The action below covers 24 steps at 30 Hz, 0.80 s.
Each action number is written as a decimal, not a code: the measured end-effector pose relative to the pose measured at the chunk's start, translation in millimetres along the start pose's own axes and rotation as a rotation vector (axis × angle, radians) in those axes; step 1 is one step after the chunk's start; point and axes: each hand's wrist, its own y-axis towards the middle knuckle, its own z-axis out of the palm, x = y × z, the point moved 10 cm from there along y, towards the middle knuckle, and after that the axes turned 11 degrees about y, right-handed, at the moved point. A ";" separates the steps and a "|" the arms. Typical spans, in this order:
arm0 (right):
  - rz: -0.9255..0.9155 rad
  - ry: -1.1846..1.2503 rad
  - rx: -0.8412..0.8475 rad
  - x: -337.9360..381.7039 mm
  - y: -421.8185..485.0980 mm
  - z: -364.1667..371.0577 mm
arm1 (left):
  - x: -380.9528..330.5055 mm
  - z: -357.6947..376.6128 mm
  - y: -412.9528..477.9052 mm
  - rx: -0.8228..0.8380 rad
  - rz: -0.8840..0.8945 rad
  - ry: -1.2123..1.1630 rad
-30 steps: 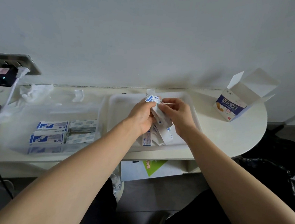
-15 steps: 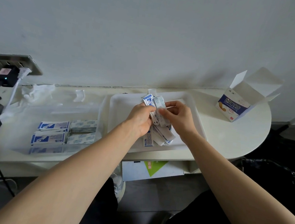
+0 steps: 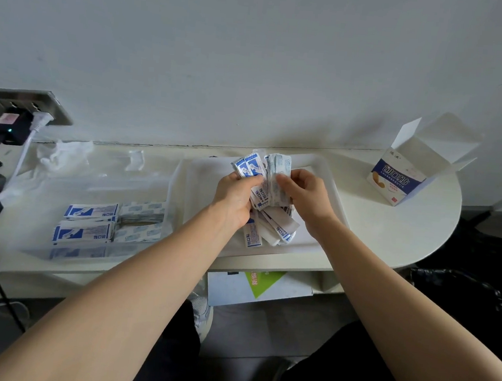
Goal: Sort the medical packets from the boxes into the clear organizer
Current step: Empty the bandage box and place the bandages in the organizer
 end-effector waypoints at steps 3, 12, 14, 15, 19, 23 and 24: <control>0.023 -0.002 0.037 -1.8 -1.0 5.0 | 1.3 -3.5 -0.3 -0.019 -0.012 0.022; 0.033 -0.020 0.064 4.2 -2.1 -0.2 | -8.8 -26.7 3.2 -0.134 0.055 0.109; 0.047 -0.013 0.087 2.8 -2.4 2.1 | -11.6 -25.5 2.3 -0.090 0.052 0.062; 0.057 0.022 0.095 2.6 -2.7 3.7 | -11.9 -22.5 0.6 -0.056 0.040 0.039; 0.078 0.134 0.117 6.9 -6.4 9.4 | -11.8 -12.4 -4.9 0.008 0.004 -0.001; 0.074 0.097 0.132 7.4 -7.6 9.6 | -18.8 -29.2 -0.3 -0.096 0.075 0.181; 0.080 0.092 0.136 6.4 -7.9 9.4 | -21.5 -36.1 2.5 -0.137 0.108 0.255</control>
